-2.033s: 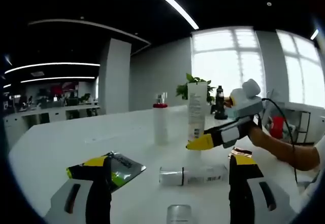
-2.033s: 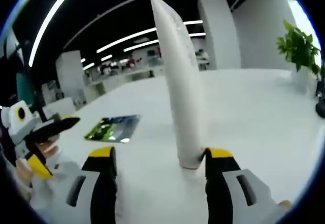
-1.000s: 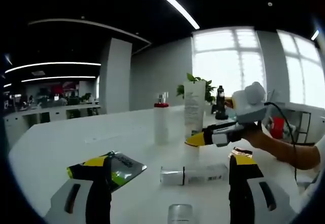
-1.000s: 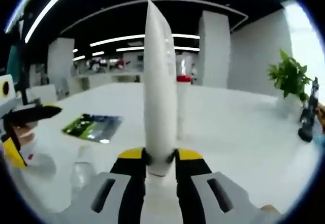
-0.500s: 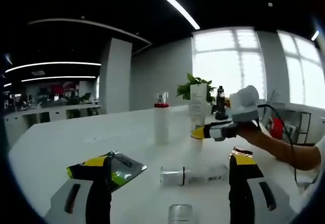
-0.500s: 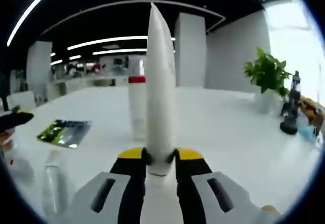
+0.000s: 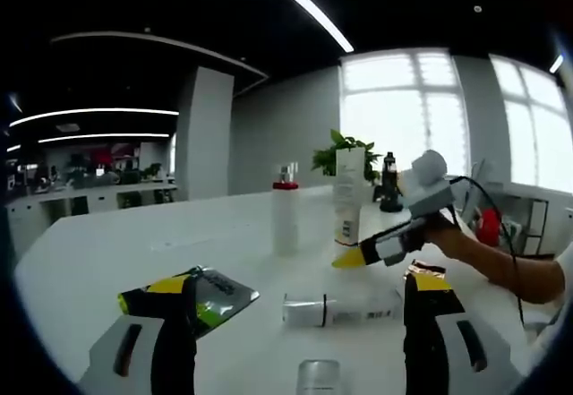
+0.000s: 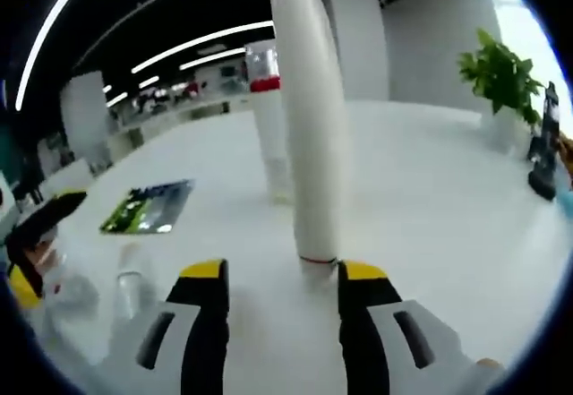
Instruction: Arrange the skincare products in the storage area until every visible bottle or jar stands upright without overlapping.
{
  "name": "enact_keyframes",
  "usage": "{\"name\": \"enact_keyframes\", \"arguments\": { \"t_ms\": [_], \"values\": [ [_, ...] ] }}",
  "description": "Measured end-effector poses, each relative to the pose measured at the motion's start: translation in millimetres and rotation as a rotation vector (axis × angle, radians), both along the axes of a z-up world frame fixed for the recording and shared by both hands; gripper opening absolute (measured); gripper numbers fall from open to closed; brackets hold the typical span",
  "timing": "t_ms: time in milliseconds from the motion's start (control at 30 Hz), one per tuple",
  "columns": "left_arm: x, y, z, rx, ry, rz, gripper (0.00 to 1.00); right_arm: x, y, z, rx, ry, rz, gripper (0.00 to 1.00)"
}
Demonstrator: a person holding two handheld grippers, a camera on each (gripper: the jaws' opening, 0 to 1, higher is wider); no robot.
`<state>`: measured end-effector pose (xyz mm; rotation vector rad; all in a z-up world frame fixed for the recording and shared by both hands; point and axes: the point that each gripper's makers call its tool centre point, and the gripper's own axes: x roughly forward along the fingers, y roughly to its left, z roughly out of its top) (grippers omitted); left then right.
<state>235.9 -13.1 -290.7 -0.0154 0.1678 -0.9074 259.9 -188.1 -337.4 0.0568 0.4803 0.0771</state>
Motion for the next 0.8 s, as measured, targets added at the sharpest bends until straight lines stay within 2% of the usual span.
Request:
{"name": "enact_keyframes", "arguments": {
  "t_ms": [133, 267, 367, 433, 467, 500, 567, 667, 767, 800],
  "values": [
    [1.0, 0.3, 0.6, 0.001, 0.0, 0.0, 1.0, 1.2, 5.9, 5.6, 0.018, -0.012, 0.02, 0.41],
    [2.1, 0.7, 1.6, 0.001, 0.0, 0.001, 1.0, -5.4, 17.4, -0.3, -0.006, 0.0, 0.078, 0.39],
    [2.2, 0.7, 2.1, 0.002, 0.0, 0.001, 1.0, 0.4, 27.1, -3.1, 0.016, 0.001, 0.133, 0.28],
    [3.0, 0.8, 2.9, 0.002, -0.001, 0.001, 1.0, 4.7, 33.3, 2.3, 0.017, -0.067, 0.153, 0.24],
    [3.2, 0.7, 3.1, 0.002, 0.0, 0.001, 1.0, 6.7, 37.9, 5.4, -0.021, -0.118, 0.189, 0.24],
    [3.2, 0.7, 3.1, 0.003, 0.0, 0.0, 1.0, 6.2, 36.0, 4.2, -0.036, -0.12, 0.17, 0.25],
    [2.2, 0.4, 2.9, 0.003, -0.001, 0.0, 1.0, 2.7, 39.5, -1.0, -0.046, -0.084, 0.177, 0.24],
    [2.2, 0.4, 3.9, 0.001, -0.001, 0.0, 1.0, -1.4, 32.7, 9.0, -0.019, -0.091, 0.191, 0.23],
    [1.2, 0.7, 4.1, -0.001, -0.001, 0.003, 1.0, -1.1, 25.6, 14.6, -0.018, -0.096, 0.204, 0.18],
    [1.1, 0.7, 4.2, -0.002, -0.001, 0.003, 1.0, -2.2, 23.5, 15.1, -0.038, -0.1, 0.215, 0.18]
  ]
}}
